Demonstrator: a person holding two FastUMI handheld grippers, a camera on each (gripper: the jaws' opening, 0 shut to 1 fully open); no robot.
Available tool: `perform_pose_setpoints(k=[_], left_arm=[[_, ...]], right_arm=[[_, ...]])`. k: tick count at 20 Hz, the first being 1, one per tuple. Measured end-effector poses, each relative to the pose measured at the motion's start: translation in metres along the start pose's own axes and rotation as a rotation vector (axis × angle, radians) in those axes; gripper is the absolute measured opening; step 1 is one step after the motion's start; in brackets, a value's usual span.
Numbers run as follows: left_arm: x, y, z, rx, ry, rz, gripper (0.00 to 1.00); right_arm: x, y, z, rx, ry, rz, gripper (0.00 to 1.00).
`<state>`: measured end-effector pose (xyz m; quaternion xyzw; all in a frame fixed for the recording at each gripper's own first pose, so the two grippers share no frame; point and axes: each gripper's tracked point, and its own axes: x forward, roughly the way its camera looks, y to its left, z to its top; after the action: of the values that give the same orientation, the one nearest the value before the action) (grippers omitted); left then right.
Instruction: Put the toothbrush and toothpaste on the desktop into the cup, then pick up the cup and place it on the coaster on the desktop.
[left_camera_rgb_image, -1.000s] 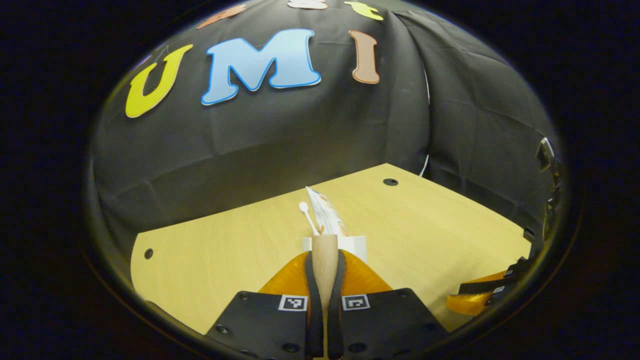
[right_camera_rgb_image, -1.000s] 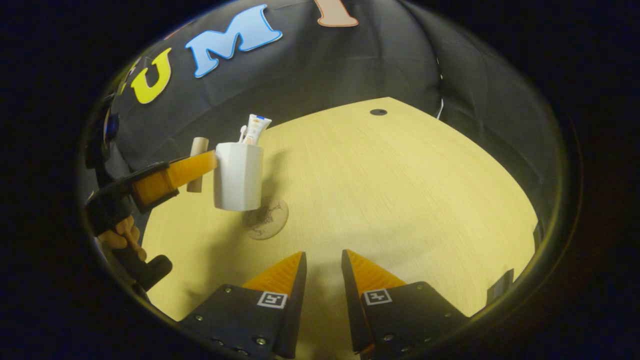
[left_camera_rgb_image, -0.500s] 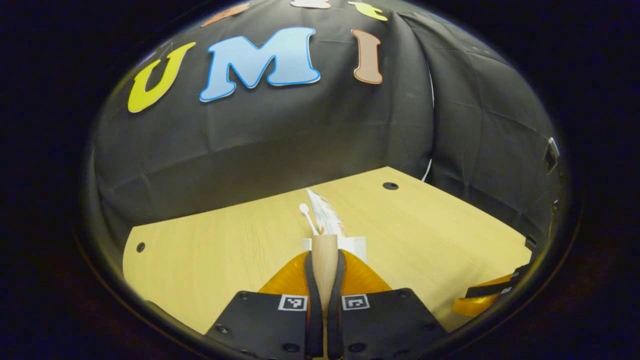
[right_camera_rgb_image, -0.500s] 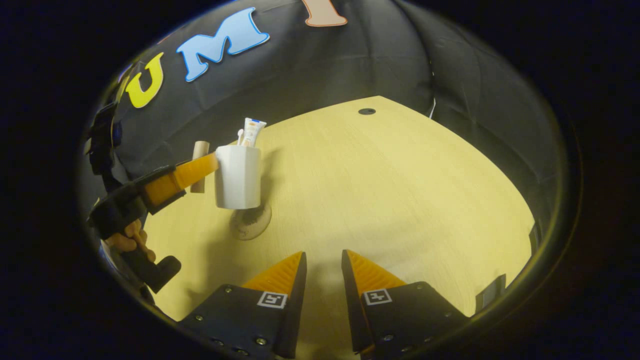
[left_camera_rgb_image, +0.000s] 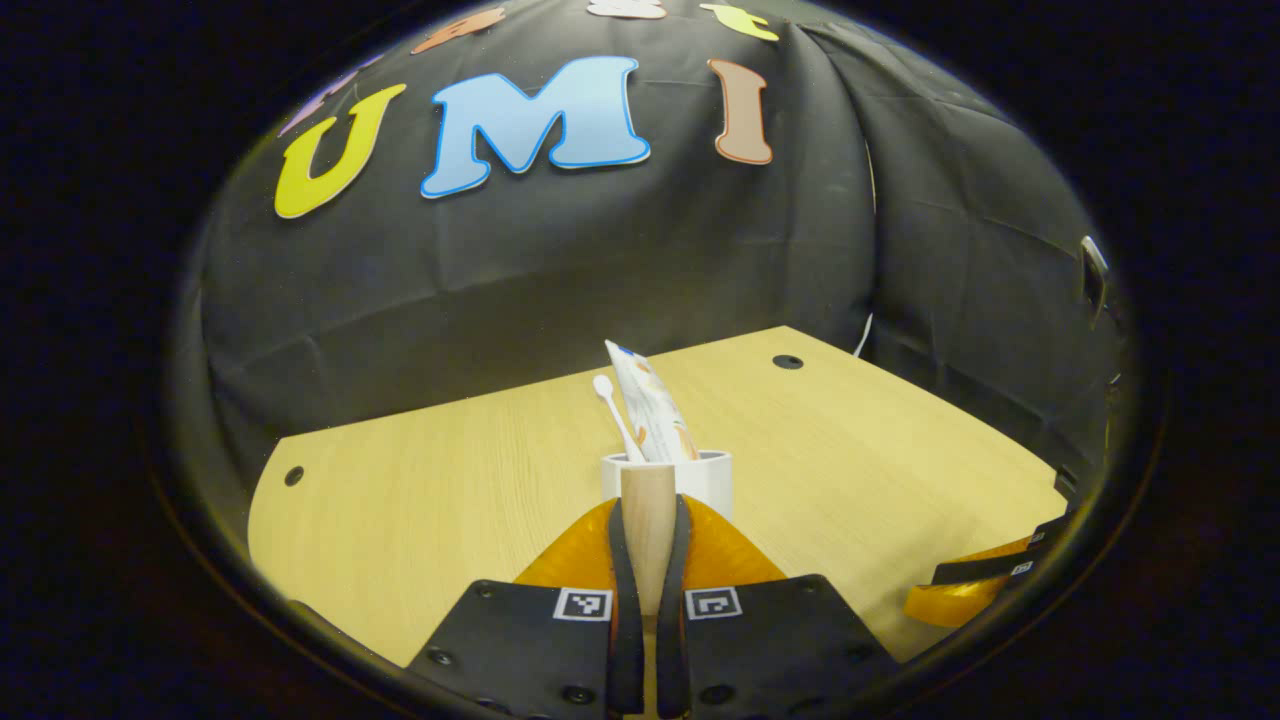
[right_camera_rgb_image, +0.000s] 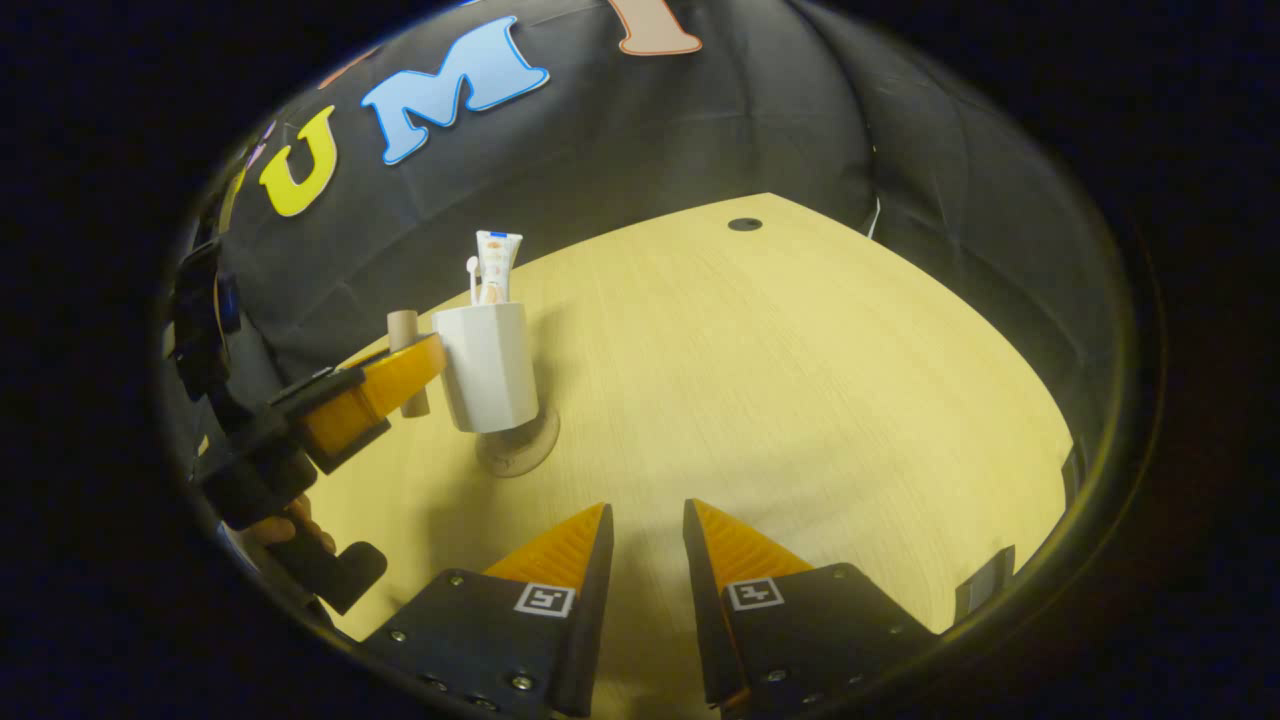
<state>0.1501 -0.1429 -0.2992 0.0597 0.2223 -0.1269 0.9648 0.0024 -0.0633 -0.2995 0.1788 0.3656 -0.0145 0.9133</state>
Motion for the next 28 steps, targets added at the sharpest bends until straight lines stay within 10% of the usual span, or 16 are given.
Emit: perform_pose_setpoints(k=[16, 28], left_arm=[[-0.034, 0.007, -0.08, -0.019, 0.132, 0.027, 0.34], [-0.083, 0.012, -0.031, -0.075, 0.002, 0.093, 0.39]], right_arm=[[-0.015, 0.021, 0.009, -0.031, -0.031, 0.058, 0.41], [-0.036, 0.057, 0.058, -0.132, -0.157, 0.127, 0.41]])
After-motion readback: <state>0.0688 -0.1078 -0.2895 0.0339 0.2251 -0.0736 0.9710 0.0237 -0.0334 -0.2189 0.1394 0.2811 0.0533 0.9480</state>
